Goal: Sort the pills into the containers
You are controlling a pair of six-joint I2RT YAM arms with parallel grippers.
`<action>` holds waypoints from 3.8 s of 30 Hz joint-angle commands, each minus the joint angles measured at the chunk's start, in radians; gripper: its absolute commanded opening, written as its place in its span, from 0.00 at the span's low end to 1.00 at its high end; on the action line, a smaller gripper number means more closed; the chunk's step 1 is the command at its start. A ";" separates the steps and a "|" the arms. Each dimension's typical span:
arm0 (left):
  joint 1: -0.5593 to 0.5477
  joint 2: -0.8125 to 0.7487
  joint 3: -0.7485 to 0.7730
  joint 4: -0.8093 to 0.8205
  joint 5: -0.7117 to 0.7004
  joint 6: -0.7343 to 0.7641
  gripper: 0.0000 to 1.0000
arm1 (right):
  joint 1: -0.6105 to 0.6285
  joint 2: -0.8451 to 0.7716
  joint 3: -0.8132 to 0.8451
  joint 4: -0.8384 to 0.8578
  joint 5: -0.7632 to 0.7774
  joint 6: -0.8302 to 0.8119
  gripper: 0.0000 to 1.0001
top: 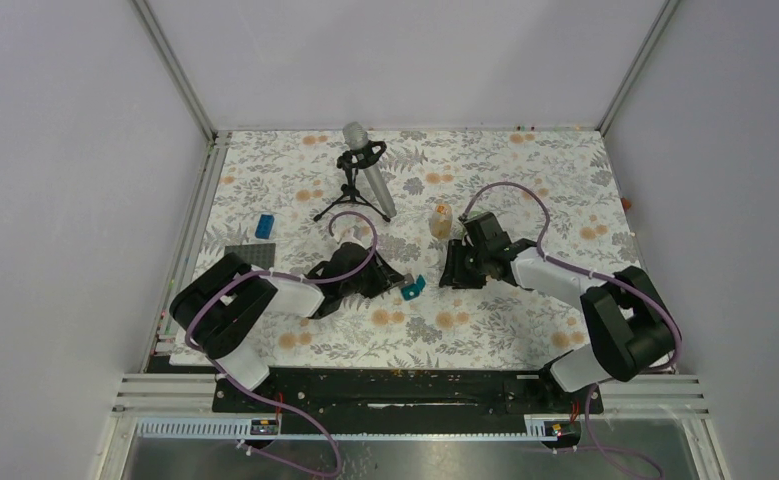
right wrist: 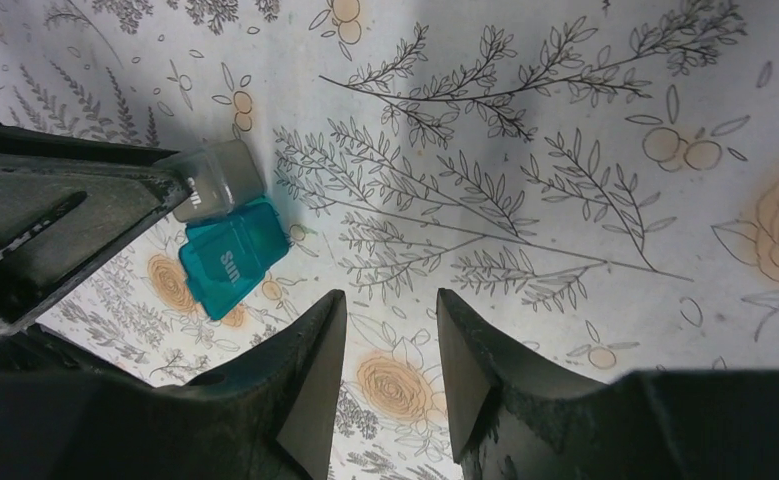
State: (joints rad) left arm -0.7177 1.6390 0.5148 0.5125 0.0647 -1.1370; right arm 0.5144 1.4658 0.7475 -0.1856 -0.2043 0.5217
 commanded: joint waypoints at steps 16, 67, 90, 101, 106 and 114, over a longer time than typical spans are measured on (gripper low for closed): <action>0.005 0.047 0.037 -0.170 -0.042 0.042 0.30 | 0.056 0.138 0.026 0.253 -0.189 0.047 0.57; 0.008 -0.062 0.026 -0.152 -0.061 -0.012 0.26 | 0.199 0.219 0.312 -0.215 0.195 -0.003 0.51; 0.086 -0.488 -0.126 -0.332 -0.324 0.079 0.63 | 0.235 0.320 0.490 -0.228 0.133 -0.558 0.81; 0.087 -0.594 -0.220 -0.276 -0.351 0.066 0.78 | 0.289 0.377 0.422 -0.007 0.168 -0.599 0.82; 0.089 -0.600 -0.230 -0.278 -0.352 0.066 0.78 | 0.301 0.411 0.413 0.014 0.171 -0.643 0.78; 0.092 -0.596 -0.243 -0.266 -0.345 0.061 0.79 | 0.309 0.412 0.390 0.005 0.156 -0.693 0.66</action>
State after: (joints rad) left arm -0.6327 1.0542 0.2832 0.1837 -0.2596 -1.0718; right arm 0.8089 1.8809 1.1507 -0.1959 -0.0601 -0.1333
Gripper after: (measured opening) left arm 0.785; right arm 0.699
